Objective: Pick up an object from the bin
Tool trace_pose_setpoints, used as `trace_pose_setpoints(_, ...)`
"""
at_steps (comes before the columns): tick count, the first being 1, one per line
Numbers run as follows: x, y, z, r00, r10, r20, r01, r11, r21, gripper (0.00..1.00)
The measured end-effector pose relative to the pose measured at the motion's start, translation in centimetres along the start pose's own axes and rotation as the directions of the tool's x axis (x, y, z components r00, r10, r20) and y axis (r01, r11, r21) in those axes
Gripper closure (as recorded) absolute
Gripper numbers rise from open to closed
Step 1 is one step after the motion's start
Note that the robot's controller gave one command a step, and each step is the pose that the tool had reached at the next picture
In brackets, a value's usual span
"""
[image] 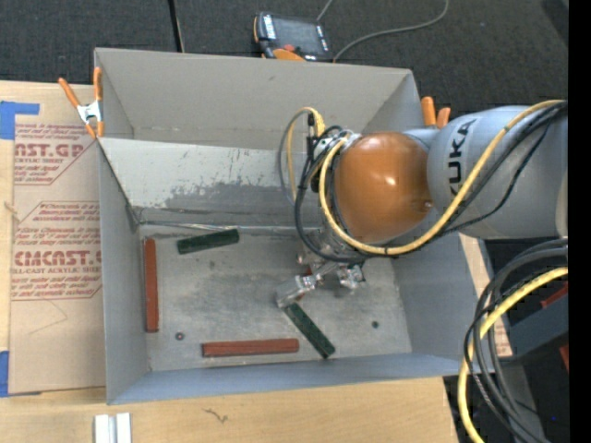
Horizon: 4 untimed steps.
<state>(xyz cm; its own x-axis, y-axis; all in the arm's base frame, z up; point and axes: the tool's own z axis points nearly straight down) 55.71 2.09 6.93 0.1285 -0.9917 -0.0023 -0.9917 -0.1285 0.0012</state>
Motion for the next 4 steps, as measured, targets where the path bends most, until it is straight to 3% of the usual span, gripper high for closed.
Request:
trace_pose_setpoints(1, -0.3, 0.0, 0.0, 1.0, -0.002, 0.003, 0.002, 1.0, 0.0, 1.0)
trace_pose_setpoints(2, -0.2, -1.4, -8.3, 1.0, 0.015, -0.001, -0.015, 1.0, 0.01, 1.0)
trace_pose_setpoints(3, 1.4, 2.9, -6.8, 0.999, 0.05, 0.0, -0.05, 0.999, -0.003, 1.0)
trace_pose_setpoints(4, 1.3, 2.7, -6.9, 0.999, 0.05, 0.002, -0.05, 0.999, 0.0, 0.0)
